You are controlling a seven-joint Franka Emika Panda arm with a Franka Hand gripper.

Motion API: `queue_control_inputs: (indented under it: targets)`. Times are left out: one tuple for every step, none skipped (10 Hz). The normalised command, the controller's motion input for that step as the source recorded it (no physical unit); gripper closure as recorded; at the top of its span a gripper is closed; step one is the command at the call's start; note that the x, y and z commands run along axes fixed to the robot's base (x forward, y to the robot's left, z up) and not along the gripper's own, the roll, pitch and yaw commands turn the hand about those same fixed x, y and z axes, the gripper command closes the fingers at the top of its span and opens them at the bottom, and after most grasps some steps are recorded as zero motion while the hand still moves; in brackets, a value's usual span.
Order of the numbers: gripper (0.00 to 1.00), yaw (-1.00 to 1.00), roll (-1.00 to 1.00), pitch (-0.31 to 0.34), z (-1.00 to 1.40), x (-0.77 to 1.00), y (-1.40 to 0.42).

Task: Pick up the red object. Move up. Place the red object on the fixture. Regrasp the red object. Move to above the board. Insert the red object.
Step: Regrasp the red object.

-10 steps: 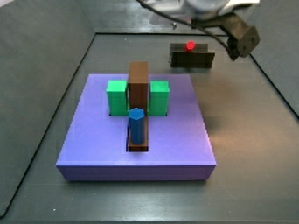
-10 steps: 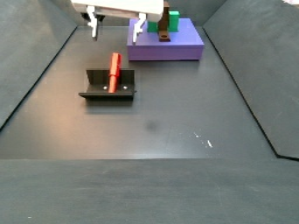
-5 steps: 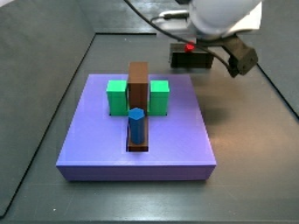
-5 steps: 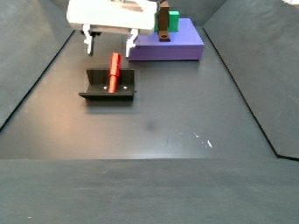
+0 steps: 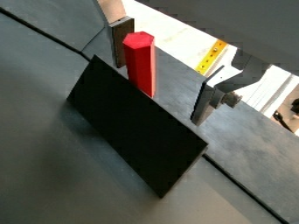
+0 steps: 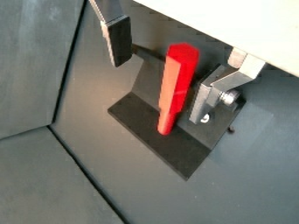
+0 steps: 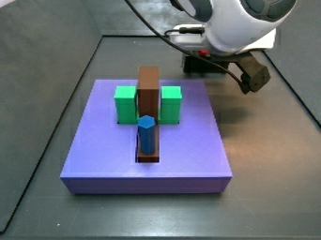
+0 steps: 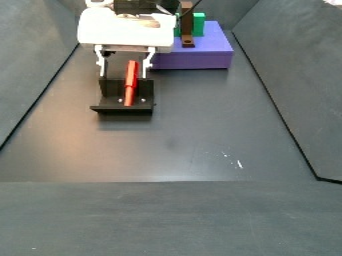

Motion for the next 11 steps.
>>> queue_control_inputs:
  targets:
    - [0.0,0.0,0.0,0.054,0.0,0.0,0.04]
    - [0.0,0.0,0.01,0.0,-0.03,-0.01,0.0]
    - [0.0,0.0,0.0,0.02,-0.11,0.0,0.0]
    - [0.0,0.0,0.0,0.02,-0.04,0.0,-0.1]
    - [0.0,0.0,0.06,0.0,-0.06,-0.11,-0.14]
    - [0.0,0.0,0.01,0.0,-0.15,-0.13,-0.06]
    - [0.0,0.0,0.0,0.006,0.0,0.0,0.0]
    - [0.0,0.0,0.0,0.0,0.0,0.0,0.0]
    - [1.0,0.0,0.0,0.0,0.0,0.0,0.0]
    - [1.0,0.0,0.0,0.0,0.0,0.0,0.0]
    - [1.0,0.0,0.0,0.0,0.0,0.0,0.0]
